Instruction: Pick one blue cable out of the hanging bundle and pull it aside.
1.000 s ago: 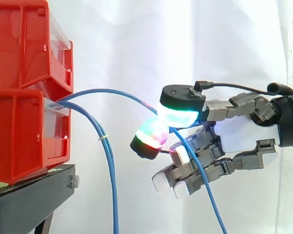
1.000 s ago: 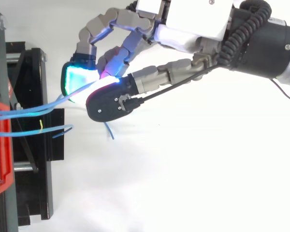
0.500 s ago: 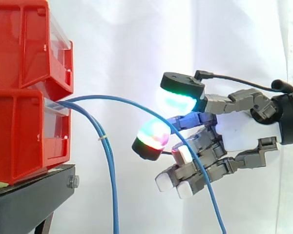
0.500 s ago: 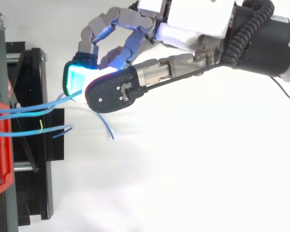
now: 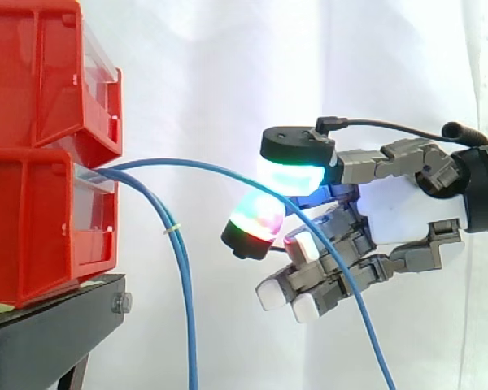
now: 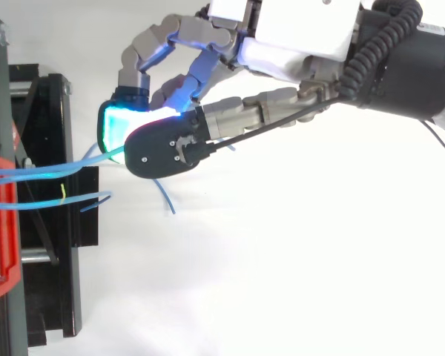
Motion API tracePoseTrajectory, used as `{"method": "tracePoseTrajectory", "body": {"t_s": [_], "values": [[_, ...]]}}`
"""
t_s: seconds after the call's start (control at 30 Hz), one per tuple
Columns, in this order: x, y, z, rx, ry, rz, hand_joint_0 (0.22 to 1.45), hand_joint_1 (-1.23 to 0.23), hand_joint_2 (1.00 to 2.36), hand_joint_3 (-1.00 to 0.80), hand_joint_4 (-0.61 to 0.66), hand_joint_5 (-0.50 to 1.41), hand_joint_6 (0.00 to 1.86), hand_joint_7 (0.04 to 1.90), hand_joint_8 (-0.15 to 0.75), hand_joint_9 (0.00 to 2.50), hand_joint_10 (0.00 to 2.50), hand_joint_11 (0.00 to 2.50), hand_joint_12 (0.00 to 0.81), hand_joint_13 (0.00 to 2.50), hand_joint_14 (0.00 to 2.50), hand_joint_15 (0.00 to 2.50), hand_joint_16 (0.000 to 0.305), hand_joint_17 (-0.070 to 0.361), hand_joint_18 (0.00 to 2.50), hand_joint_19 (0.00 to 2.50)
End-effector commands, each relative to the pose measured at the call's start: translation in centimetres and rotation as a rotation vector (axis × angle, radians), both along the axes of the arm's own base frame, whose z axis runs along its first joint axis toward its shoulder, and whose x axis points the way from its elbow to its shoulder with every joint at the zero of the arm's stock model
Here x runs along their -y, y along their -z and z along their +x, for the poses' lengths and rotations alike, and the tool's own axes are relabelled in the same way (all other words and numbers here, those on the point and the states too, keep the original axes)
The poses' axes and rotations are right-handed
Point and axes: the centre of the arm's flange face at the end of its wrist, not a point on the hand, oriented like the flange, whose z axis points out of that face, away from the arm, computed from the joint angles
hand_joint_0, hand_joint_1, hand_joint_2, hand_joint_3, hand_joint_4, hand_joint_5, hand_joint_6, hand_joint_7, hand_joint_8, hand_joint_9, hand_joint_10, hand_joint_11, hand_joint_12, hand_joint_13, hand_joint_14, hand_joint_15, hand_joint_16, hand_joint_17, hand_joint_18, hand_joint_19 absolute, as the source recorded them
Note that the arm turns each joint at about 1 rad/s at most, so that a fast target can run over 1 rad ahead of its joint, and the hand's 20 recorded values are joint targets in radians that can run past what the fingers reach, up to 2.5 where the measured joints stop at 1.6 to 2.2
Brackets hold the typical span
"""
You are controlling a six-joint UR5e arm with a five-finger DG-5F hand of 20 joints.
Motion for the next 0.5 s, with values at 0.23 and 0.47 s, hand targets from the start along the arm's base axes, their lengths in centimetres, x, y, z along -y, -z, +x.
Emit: {"method": "tracePoseTrajectory", "body": {"t_s": [0.23, 0.47], "values": [[-0.5, 0.13, -0.04, -0.01, -0.007, -0.004, 0.6, -0.75, 1.01, -0.08, -0.06, -0.09, 0.93, 0.84, 0.266, 1.15, 0.02, 0.74, 0.285, 0.78, 0.02, 0.41, 0.051, 0.114, 0.71, 0.45], [-0.91, 0.55, -0.61, -0.064, -0.013, -0.004, 0.57, -0.68, 1.02, -0.21, 0.02, -0.1, 0.9, 0.87, 0.239, 1.14, 0.02, 0.75, 0.262, 0.75, 0.02, 0.44, 0.045, 0.101, 0.64, 0.51]]}}
